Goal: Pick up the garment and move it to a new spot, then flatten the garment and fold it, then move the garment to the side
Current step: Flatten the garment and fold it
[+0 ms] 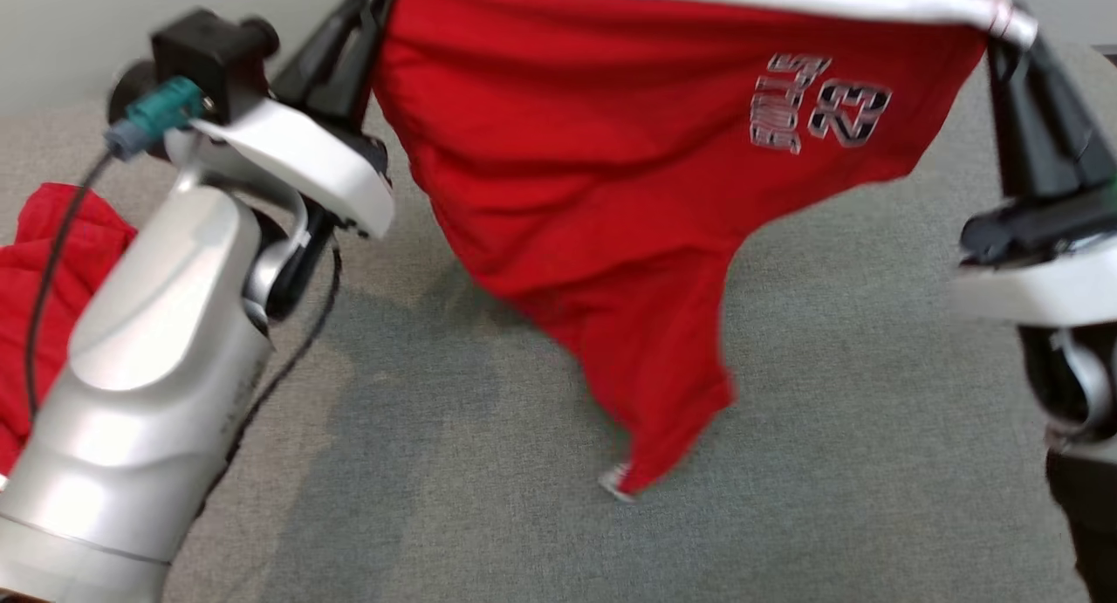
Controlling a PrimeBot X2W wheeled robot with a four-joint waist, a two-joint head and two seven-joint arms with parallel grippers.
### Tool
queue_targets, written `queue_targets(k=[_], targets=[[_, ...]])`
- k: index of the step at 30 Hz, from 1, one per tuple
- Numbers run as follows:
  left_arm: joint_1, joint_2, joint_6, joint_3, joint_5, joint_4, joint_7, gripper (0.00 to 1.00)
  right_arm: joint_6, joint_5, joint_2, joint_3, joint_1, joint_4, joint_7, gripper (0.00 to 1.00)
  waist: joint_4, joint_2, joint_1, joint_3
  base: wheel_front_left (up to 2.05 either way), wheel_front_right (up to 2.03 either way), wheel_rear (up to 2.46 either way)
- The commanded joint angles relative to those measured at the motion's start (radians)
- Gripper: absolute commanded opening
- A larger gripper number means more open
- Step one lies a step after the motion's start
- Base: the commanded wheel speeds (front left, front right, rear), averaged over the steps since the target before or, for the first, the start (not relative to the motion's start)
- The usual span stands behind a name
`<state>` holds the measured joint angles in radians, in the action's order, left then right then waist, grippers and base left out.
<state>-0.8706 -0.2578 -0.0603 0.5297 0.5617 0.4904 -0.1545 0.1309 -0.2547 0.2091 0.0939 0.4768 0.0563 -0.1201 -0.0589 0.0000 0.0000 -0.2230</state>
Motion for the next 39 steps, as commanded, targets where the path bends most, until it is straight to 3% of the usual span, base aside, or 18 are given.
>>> queue_targets(k=[1,12,19,25,31,39], targets=[[-0.025,-0.019,0.014,-0.010,-0.007,-0.033,0.015,0.00,0.000,-0.015,0.018,-0.003,0.037,0.013,0.014,0.00,0.005,0.0000,0.0000,0.011,0.00,0.00,0.00],[-0.011,-0.081,0.072,-0.033,-0.003,-0.221,0.092,0.00,0.000,-0.081,0.072,0.035,0.178,-0.019,0.073,0.00,0.016,0.0000,0.0000,0.009,0.00,0.00,0.00],[-0.076,-0.076,0.062,-0.042,0.009,-0.210,0.093,0.00,0.000,-0.136,0.094,0.070,0.302,-0.113,0.067,0.00,0.014,0.0000,0.0000,-0.071,0.00,0.00,0.00],[-0.251,-0.036,0.017,-0.046,0.003,-0.082,0.057,0.00,0.000,-0.171,0.110,0.144,0.583,-0.283,0.039,0.00,0.007,0.0000,0.0000,-0.170,0.00,0.00,0.00],[-0.395,0.014,-0.017,-0.041,0.000,0.063,0.009,0.00,0.000,-0.190,0.090,0.193,0.787,-0.457,0.001,0.00,0.010,0.0000,0.0000,-0.182,0.00,0.00,0.00],[-0.566,0.091,-0.045,-0.034,0.001,0.335,-0.075,0.00,0.000,-0.212,0.019,0.284,1.022,-0.741,-0.087,0.00,0.017,0.0000,0.0000,-0.179,0.00,0.00,0.00]])
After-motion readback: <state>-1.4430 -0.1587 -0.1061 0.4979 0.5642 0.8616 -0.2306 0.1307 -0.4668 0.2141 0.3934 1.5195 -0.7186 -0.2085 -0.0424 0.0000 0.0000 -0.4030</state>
